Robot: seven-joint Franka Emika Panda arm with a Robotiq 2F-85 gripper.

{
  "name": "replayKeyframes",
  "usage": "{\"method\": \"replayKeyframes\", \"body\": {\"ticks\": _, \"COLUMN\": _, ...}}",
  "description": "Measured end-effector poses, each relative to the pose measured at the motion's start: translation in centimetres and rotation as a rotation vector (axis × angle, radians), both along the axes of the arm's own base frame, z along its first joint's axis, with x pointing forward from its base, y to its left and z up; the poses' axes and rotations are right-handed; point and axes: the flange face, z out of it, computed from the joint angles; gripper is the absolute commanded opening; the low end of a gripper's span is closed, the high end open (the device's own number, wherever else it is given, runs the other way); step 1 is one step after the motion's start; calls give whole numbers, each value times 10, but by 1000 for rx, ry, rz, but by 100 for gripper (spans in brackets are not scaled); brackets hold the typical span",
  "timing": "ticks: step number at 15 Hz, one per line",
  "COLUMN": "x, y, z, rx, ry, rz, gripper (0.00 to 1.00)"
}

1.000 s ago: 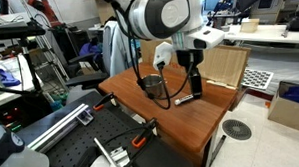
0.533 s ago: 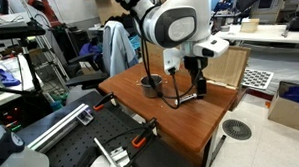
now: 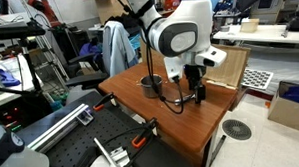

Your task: Put the marker in the pot

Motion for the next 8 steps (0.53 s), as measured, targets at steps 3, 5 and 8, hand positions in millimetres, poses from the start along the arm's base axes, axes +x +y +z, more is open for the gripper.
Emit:
{"method": "replayKeyframes", "body": {"ticks": 3, "x": 4, "y": 1, "z": 2, "rx": -3, "ry": -7, "rz": 20, "gripper": 36}}
{"method": "replayKeyframes", "body": {"ticks": 5, "x": 8, "y": 3, "z": 5, "rx": -6, "ry": -15, "rz": 32, "gripper": 21}}
{"method": "replayKeyframes", "body": {"ticks": 8, "x": 13, "y": 4, "z": 9, "rx": -7, "ry": -25, "rz": 42, "gripper": 1}}
